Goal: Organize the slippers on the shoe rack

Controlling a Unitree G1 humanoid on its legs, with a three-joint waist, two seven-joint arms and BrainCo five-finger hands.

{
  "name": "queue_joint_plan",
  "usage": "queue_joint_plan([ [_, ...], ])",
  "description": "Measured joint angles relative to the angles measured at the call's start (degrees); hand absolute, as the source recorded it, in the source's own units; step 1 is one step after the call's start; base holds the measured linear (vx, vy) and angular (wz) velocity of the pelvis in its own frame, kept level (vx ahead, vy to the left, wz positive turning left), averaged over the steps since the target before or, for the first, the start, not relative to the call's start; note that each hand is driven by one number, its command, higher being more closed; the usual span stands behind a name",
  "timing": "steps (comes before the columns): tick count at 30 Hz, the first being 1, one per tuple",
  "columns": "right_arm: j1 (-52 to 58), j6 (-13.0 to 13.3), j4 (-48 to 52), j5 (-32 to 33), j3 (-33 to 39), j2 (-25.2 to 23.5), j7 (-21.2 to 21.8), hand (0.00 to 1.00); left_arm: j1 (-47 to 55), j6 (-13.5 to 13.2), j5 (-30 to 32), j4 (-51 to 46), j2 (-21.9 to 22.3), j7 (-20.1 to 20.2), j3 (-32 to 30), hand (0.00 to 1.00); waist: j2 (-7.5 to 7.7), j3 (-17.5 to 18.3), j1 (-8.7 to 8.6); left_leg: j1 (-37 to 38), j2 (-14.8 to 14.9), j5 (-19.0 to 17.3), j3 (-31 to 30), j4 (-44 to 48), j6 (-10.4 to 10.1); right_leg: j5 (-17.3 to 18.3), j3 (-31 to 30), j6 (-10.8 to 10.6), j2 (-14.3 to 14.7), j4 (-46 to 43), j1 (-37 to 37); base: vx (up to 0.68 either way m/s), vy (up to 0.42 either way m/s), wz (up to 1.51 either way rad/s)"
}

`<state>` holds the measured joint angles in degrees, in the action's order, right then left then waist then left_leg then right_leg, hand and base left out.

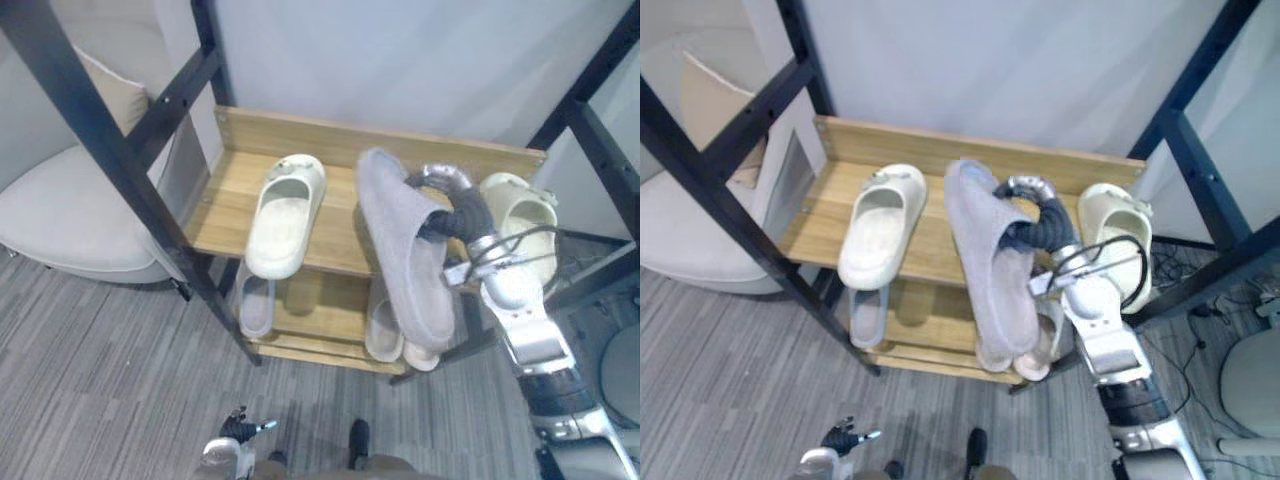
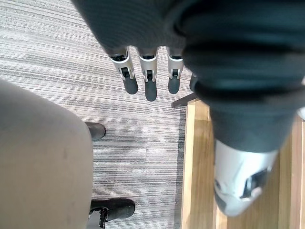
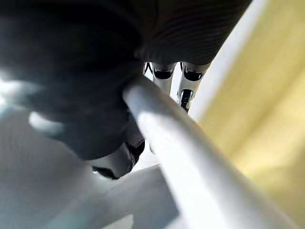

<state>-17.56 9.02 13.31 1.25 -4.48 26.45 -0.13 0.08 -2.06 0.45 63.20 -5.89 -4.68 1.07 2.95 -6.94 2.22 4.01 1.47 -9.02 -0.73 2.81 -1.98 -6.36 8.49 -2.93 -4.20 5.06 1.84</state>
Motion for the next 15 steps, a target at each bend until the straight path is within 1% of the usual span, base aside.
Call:
queue_joint_plan([
  [1, 0.2, 0.2, 1.0, 0.0, 0.0, -0.3, 0.0, 1.0, 0.0, 0.0, 0.1, 0.1, 0.1, 0.0, 0.0, 0.0, -0.15, 0.1, 0.0, 0.0, -0.1, 0.0, 0.0, 0.0, 0.0, 0.0, 0.0, 0.0, -0.1, 0.0, 0.0, -0.01, 0.031, 0.06],
  [2, 1.5, 1.1, 3.1, 0.2, -0.1, -1.8, 0.1, 1.0, 0.0, 0.0, 0.4, 0.4, 0.3, 0.0, 0.0, 0.0, -0.57, 0.5, 0.0, 0.1, -0.3, 0.2, -0.1, 0.1, 0.1, 0.0, 0.2, 0.0, -0.4, 0.0, 0.0, -0.01, 0.029, 0.05],
  [6, 5.8, 2.0, 6.3, 1.6, -0.8, -2.9, 1.0, 1.0, 0.1, 0.0, 0.6, 0.6, 0.6, 0.0, 0.0, 0.0, -1.33, 1.2, 0.16, 0.1, -0.5, 0.5, -0.1, 0.2, 0.2, 0.0, 0.5, 0.0, -0.7, 0.0, -0.2, -0.02, 0.016, 0.06],
  [9, 9.3, 2.3, 6.3, 3.8, -4.3, -3.1, 2.9, 1.0, 0.2, 0.0, 0.7, 1.1, 0.7, -0.1, 0.0, 0.0, -1.87, 1.5, 0.13, 0.1, -0.7, 1.2, -0.1, 0.2, 0.2, 0.0, 0.4, 0.0, -1.0, -0.3, -0.4, -0.07, -0.009, 0.01],
  [10, 10.4, 2.3, 6.3, 3.9, -6.8, -2.9, 3.8, 1.0, 0.2, -0.1, 0.8, 1.1, 0.8, -0.1, 0.1, 0.0, -2.41, 1.2, 0.14, 0.1, -0.6, 1.2, 0.0, 0.3, 0.2, 1.3, 0.3, 0.1, -1.0, -2.9, 0.6, -0.07, -0.018, -0.01],
  [11, 10.7, 2.3, 6.3, 3.9, -7.3, -2.8, 4.0, 1.0, 0.1, -0.1, 0.8, 1.1, 0.9, -0.1, 0.1, 0.0, -2.53, 1.0, 0.12, 0.1, -0.5, 1.2, 0.0, 0.3, 0.2, 1.7, 0.2, 0.1, -1.0, -3.6, 1.0, -0.07, -0.018, 0.02],
  [12, 11.8, 2.3, 6.2, 4.0, -9.6, -2.8, 4.7, 1.0, -0.1, -0.2, 0.8, 1.1, 0.9, -0.1, 0.1, 0.0, -2.71, 0.5, 0.19, -0.2, -0.6, 1.1, 0.0, 0.9, 0.2, 4.1, 0.1, 0.1, -1.5, -9.0, 3.4, -0.06, -0.013, 0.07],
  [13, 12.2, 2.3, 6.2, 4.1, -10.6, -2.8, 4.8, 1.0, -0.5, -0.2, 0.9, 1.1, 0.8, -0.1, 0.1, 0.0, -2.53, -0.1, 0.19, -0.8, -0.9, 1.1, -0.1, 1.8, 0.2, 5.5, 0.1, 0.2, -2.0, -12.0, 4.9, -0.16, -0.028, 0.21],
  [14, 12.4, 2.5, 6.2, 5.7, -13.1, -2.5, 5.6, 1.0, -1.7, -0.2, 1.0, 1.6, 0.4, -0.2, 0.4, 0.0, -1.89, -1.4, 0.2, -4.1, -1.9, -0.1, -0.1, 5.5, 0.1, 8.7, 0.0, 0.4, -3.7, -19.4, 9.5, -0.16, -0.023, 0.23],
  [15, 12.3, 2.7, 6.2, 5.8, -13.6, -2.5, 5.7, 1.0, -2.2, -0.2, 1.0, 1.6, 0.2, -0.1, 0.5, 0.0, -1.63, -1.9, 0.21, -5.2, -2.2, -0.6, -0.2, 6.9, 0.1, 9.5, -0.1, 0.4, -4.2, -21.3, 10.7, -0.23, -0.029, 0.32],
])
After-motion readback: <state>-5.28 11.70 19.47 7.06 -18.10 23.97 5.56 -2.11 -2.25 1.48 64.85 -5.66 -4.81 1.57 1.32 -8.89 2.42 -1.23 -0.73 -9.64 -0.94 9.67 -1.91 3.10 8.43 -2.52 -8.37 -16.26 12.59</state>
